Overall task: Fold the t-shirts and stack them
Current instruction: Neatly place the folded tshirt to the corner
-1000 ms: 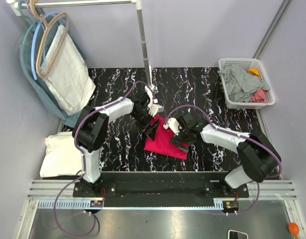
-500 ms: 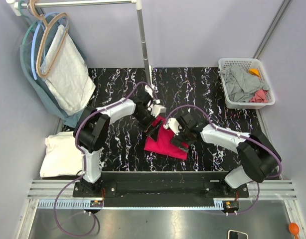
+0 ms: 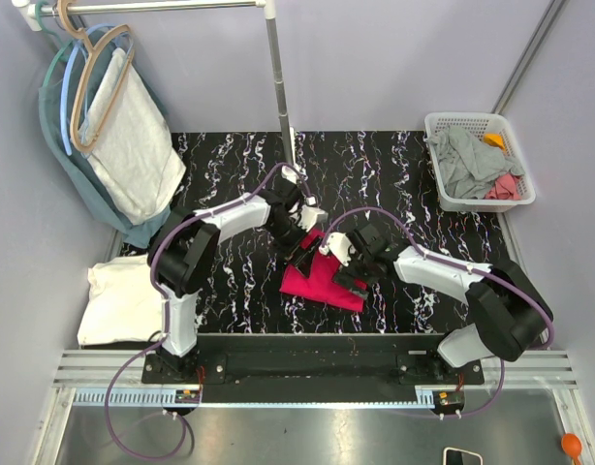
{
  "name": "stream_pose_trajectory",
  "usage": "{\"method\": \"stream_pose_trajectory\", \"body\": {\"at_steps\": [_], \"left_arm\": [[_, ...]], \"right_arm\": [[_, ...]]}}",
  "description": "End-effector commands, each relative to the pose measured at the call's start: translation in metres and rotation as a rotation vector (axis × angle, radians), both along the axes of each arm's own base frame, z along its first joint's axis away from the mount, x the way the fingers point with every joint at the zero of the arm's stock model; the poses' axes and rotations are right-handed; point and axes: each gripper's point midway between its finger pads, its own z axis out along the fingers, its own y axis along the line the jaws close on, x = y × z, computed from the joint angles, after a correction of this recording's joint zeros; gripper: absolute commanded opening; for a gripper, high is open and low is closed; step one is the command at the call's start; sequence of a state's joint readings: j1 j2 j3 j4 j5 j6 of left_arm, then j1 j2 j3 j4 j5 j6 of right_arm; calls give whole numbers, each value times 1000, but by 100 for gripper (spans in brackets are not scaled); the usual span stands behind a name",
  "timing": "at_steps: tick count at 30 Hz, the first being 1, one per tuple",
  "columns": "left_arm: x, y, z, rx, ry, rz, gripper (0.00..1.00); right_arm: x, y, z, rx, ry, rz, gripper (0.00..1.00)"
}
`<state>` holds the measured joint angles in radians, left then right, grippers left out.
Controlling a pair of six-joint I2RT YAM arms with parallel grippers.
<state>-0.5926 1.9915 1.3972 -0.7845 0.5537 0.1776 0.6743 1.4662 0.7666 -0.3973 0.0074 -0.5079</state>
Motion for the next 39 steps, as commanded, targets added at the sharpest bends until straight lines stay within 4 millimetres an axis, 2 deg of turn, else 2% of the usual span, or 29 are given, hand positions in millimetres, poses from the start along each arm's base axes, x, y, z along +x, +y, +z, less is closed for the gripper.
{"method": "stream_pose_trajectory", "body": {"at_steps": [1,6,12,25,30,34,35,39], "left_arm": [[11,2,-21,81,-56,25,99],[5,3,-37,150,-63,19,99],[-16,-12,-48,145,-27,-44,99],[-56,-49,-48,63,54,-204,99],[-61,-53,-46,54,59,-228,99],[-59,-47,-53,87,48,-224,99],[-59,-46,-53,92,45,-225,98],[-62,-37,-60,116,41,-243,70]], "right_arm": [[-8,4,2,28,14,42,100],[-8,6,3,36,14,47,100],[-8,7,5,41,11,50,100],[-8,9,5,45,20,49,100],[-10,8,3,42,27,50,100],[-10,7,3,41,24,50,100],[-10,7,3,40,26,50,100],[-12,4,2,30,25,53,100]]}}
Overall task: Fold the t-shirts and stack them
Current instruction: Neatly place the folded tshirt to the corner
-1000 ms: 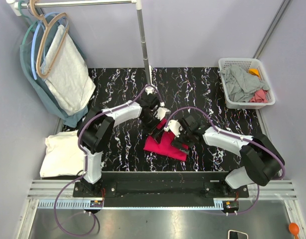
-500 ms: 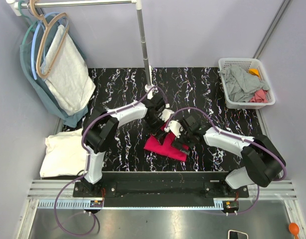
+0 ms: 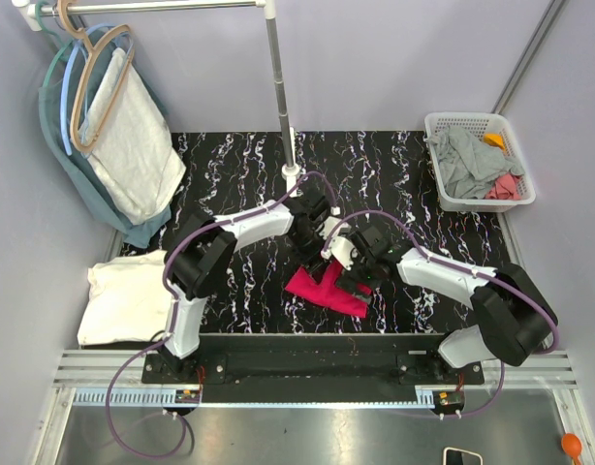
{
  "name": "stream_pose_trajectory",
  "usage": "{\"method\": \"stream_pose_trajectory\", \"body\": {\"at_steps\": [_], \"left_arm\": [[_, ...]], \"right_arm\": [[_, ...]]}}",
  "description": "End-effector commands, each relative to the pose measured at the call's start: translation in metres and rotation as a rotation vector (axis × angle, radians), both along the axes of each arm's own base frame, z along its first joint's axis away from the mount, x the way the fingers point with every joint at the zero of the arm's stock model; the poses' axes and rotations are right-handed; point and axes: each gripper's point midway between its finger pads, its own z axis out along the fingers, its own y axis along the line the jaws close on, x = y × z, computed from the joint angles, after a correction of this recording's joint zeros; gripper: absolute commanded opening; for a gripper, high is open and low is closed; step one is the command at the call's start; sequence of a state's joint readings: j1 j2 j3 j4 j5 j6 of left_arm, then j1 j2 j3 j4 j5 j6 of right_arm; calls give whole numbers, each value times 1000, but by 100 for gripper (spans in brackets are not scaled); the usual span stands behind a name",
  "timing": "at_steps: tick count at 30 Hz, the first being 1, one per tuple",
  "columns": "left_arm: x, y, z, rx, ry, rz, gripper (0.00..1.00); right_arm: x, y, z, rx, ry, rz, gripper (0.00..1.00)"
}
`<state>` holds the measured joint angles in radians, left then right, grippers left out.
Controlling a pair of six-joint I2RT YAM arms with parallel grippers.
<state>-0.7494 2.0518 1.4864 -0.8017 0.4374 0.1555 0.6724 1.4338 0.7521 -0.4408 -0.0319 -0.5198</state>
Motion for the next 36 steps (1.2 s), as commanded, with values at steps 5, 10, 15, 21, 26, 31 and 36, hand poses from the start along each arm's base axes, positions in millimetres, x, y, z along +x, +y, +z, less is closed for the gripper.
{"method": "stream_pose_trajectory", "body": {"at_steps": [5,10,15,21,26,31,36], "left_arm": [[-44,7,-55,39,135,-122,10],[-34,11,-54,34,129,-95,0],[-12,20,-43,12,104,-34,0],[17,35,-10,-13,17,25,0],[31,56,11,12,-59,54,0],[39,86,35,89,-165,69,0],[43,128,65,205,-306,77,0]], "right_arm": [[2,6,7,24,-30,28,100],[1,-2,11,10,-63,29,100],[5,-9,28,12,-129,5,100],[11,-20,50,-11,-194,-37,100],[11,-26,55,-23,-209,-59,100],[11,-27,52,-31,-204,-69,100],[11,-29,48,-47,-197,-77,100]]}}
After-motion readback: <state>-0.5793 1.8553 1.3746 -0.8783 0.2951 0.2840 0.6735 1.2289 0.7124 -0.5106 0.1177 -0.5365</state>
